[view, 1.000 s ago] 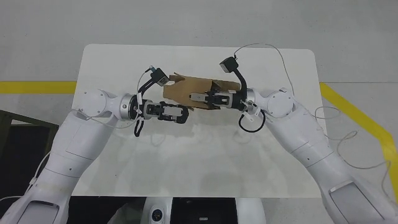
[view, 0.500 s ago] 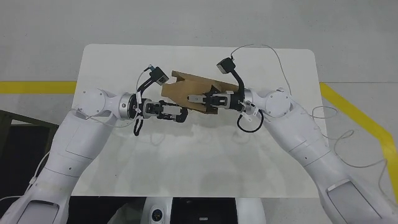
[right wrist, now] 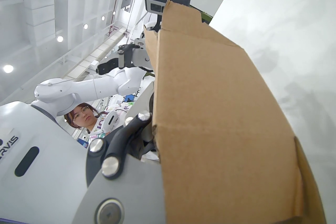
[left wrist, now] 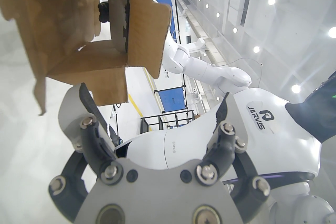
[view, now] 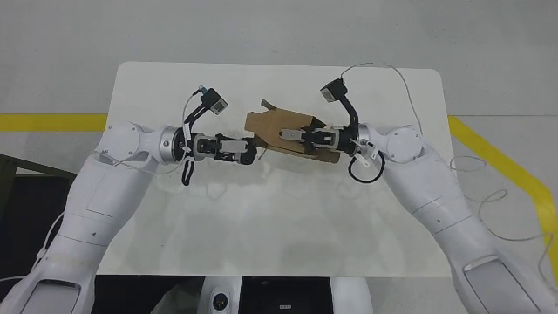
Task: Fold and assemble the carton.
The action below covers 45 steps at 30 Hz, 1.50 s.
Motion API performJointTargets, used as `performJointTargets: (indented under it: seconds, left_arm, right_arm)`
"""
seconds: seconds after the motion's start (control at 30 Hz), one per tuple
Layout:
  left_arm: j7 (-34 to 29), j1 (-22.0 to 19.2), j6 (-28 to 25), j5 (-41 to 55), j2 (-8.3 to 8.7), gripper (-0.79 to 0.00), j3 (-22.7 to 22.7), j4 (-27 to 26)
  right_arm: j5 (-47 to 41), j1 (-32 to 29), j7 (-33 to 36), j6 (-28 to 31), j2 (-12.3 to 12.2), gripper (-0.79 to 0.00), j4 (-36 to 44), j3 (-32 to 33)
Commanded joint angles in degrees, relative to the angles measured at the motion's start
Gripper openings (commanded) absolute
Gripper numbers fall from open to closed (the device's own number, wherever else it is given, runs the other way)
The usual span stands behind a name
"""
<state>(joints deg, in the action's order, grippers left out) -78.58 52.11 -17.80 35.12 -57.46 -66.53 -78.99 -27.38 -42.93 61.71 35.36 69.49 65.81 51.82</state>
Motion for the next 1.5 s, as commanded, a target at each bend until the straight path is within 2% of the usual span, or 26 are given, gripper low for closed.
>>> performJointTargets:
  seconds: [0.0,0.23,0.5,0.87,1.47]
  left_arm:
    - [0.36,-0.11,-0.07,0.04,0.09,0.000,-0.64,0.85]
    - [1.86,-1.04,-1.11,-3.84,0.51,0.000,-2.31,3.27]
    - [3.88,-1.08,-1.82,-9.87,0.72,0.000,-1.81,4.42]
    - [5.56,-1.12,-1.32,-14.29,0.77,0.000,-0.60,4.27]
    - [5.77,-0.74,-2.04,-15.89,0.98,0.000,-0.01,2.76]
  right_arm:
    - [-0.88,-0.76,1.43,-0.44,-0.33,-0.785,0.01,0.87]
    - [-3.27,-3.02,6.20,-1.85,-1.43,-0.785,1.13,3.71]
    - [-5.78,-4.39,9.23,-2.02,-1.82,-0.785,3.13,5.02]
    - [-8.26,-4.01,9.19,-1.97,-1.12,-0.785,5.97,3.25]
    - [-9.70,-1.28,7.60,-0.39,0.33,-0.785,5.58,0.08]
